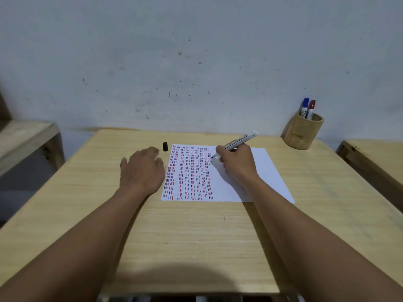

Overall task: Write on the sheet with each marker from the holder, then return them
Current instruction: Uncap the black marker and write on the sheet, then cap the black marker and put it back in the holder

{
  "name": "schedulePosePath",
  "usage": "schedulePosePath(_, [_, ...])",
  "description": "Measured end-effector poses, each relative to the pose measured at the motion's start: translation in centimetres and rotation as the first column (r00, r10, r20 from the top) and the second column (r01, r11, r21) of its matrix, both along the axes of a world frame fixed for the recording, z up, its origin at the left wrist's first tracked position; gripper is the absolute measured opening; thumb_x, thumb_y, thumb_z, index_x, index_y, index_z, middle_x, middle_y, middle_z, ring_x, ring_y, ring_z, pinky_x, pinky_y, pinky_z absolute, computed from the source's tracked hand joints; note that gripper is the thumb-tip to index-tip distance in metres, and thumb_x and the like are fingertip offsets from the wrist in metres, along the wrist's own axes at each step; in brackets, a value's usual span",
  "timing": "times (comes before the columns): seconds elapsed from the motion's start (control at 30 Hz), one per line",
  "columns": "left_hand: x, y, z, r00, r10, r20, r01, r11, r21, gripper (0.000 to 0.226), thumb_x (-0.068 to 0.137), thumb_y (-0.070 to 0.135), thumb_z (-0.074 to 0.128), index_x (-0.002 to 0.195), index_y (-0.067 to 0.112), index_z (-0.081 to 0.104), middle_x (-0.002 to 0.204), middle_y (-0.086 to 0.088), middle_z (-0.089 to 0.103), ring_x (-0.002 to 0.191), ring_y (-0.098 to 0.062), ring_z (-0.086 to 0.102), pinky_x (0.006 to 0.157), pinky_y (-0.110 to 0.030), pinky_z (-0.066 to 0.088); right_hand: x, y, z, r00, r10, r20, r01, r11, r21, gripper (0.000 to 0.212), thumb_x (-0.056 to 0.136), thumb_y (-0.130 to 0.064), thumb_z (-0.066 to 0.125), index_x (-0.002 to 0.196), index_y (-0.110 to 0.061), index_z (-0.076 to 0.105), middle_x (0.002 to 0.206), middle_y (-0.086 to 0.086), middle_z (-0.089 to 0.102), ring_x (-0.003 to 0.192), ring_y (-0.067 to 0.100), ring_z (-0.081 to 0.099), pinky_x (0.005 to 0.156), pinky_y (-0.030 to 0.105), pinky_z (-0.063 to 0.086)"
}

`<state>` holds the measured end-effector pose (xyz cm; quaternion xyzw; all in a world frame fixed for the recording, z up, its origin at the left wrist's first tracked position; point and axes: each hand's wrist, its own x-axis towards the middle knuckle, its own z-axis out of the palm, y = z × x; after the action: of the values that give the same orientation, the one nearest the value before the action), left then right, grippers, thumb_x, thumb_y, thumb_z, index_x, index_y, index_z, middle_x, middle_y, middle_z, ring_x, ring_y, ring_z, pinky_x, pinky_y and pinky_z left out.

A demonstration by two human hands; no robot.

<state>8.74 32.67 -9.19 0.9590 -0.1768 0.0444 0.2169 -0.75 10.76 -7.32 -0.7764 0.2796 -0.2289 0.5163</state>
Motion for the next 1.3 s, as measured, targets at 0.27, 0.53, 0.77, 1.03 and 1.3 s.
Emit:
schedulePosePath(0.27, [3.1,-1.8,1.9,0.991,-0.117,0.059,0.121,0.991,-0.056,0.048,0.105,0.029,0.043,0.153,0.029,0.040,0.132,-0.011,0.060,0.124,-0.033,0.055,0.092,-0.041,0.046,0.3,-0.1,1.6,0.990,0.016,0.142,-0.042,0.983,0.181,0.021,0.087,-0.027,0.077,0.091,-0.006,0.074,0.069,-0.001,0.065,0.053,0.013,0.055,0.054,0.028,0.047])
schedulePosePath(0.53, [2.7,-2.0,2.5,0.985,-0.085,0.152,0.111,0.979,-0.170,0.020,0.098,0.016,0.058,0.110,0.016,0.073,0.103,-0.002,0.076,0.094,-0.024,0.068,0.077,-0.036,0.053,-0.3,0.5,2.5,0.978,0.033,0.204,-0.117,0.903,0.413,0.019,0.094,-0.013,0.064,0.097,0.005,0.070,0.071,0.008,0.063,0.054,0.014,0.054,0.047,0.023,0.049])
schedulePosePath(0.77, [-0.7,-4.5,6.0,0.992,-0.123,0.000,0.100,0.808,-0.580,0.010,0.095,0.017,0.064,0.098,0.018,0.074,0.091,0.007,0.073,0.076,0.000,0.059,0.061,-0.014,0.039,-1.6,1.1,4.3,0.962,-0.015,0.274,-0.153,0.798,0.582,0.015,0.094,-0.011,0.064,0.083,-0.003,0.069,0.068,0.008,0.062,0.055,0.014,0.055,0.050,0.022,0.053])
schedulePosePath(1.03, [-4.5,-6.8,7.9,0.944,-0.257,-0.205,-0.001,0.622,-0.783,0.011,0.094,0.016,0.067,0.100,0.017,0.076,0.098,-0.007,0.075,0.081,-0.018,0.065,0.082,-0.042,0.058,-3.4,0.6,6.2,0.937,-0.066,0.343,-0.160,0.792,0.589,0.015,0.094,-0.016,0.068,0.086,-0.004,0.071,0.070,0.007,0.066,0.055,0.011,0.061,0.052,0.021,0.055])
schedulePosePath(1.3, [-6.4,-8.7,9.0,0.873,-0.368,-0.321,-0.093,0.521,-0.849,0.011,0.097,0.016,0.064,0.102,0.013,0.074,0.100,-0.004,0.076,0.087,-0.011,0.066,0.087,-0.034,0.056,-5.2,-0.3,6.8,0.924,-0.059,0.378,-0.192,0.781,0.594,0.016,0.093,-0.017,0.071,0.085,-0.004,0.071,0.069,0.006,0.069,0.055,0.009,0.064,0.054,0.019,0.056])
